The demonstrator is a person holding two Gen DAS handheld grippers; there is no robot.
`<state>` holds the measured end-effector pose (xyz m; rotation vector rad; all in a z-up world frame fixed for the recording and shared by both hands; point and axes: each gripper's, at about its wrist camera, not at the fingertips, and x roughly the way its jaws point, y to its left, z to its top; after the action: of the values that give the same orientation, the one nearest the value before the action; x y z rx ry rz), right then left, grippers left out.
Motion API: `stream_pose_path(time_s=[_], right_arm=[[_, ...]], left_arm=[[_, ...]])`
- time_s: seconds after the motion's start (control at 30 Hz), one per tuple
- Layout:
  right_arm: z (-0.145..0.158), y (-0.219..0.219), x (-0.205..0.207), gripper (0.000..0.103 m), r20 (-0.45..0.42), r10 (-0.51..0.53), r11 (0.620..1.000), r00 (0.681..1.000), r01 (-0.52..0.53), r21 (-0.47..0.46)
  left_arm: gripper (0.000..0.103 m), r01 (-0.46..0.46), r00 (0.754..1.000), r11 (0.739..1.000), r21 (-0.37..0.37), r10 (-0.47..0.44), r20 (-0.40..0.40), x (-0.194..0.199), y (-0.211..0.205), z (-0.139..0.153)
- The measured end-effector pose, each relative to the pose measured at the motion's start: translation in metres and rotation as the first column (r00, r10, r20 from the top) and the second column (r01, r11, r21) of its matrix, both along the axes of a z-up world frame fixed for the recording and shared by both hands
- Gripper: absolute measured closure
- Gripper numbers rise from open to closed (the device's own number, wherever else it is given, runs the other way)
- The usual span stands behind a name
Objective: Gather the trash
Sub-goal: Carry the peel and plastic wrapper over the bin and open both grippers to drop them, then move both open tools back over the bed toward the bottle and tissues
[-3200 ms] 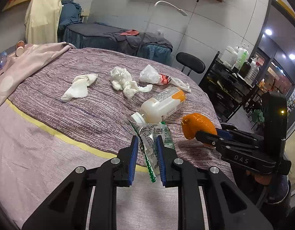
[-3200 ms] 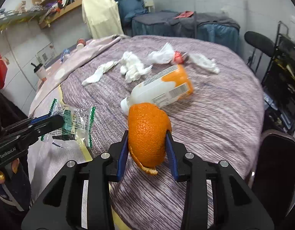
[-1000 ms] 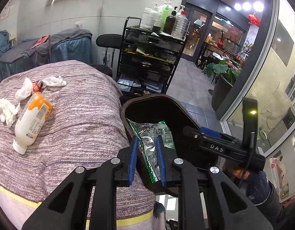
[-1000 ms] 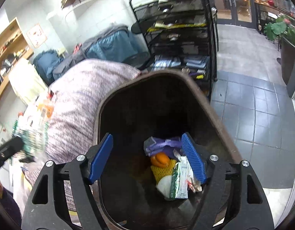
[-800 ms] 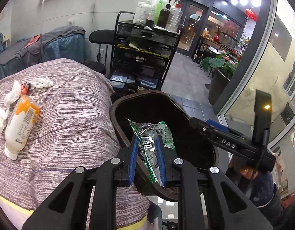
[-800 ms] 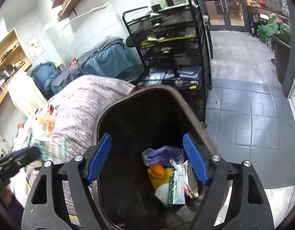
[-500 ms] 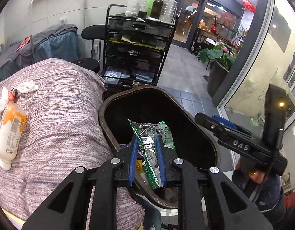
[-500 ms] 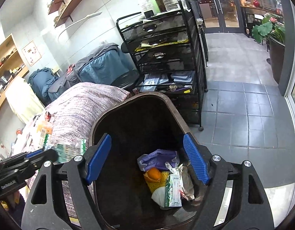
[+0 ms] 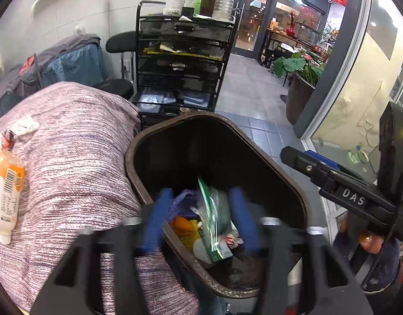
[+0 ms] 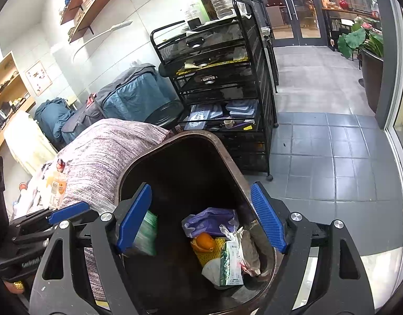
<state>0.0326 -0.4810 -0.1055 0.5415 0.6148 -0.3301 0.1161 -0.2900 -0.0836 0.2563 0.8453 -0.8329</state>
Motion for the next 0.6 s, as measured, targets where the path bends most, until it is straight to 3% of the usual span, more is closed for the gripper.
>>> stream_pose_path(time_s=[0.2, 0.6], right_arm=[[0.002, 0.0, -0.001, 0.017, 0.016, -0.003, 1.0, 1.0, 0.003, -0.002], [0.01, 0.012, 0.006, 0.014, 0.041, 0.039, 0.999, 0.998, -0.039, -0.013]], left_arm=[[0.016, 0.002, 0.999, 1.0, -0.026, 0.0, 0.051, -0.005, 0.007, 0.007], [0.006, -0.03, 0.993, 0.991, -0.132, 0.045, 0.11, -0.021, 0.04, 0.035]])
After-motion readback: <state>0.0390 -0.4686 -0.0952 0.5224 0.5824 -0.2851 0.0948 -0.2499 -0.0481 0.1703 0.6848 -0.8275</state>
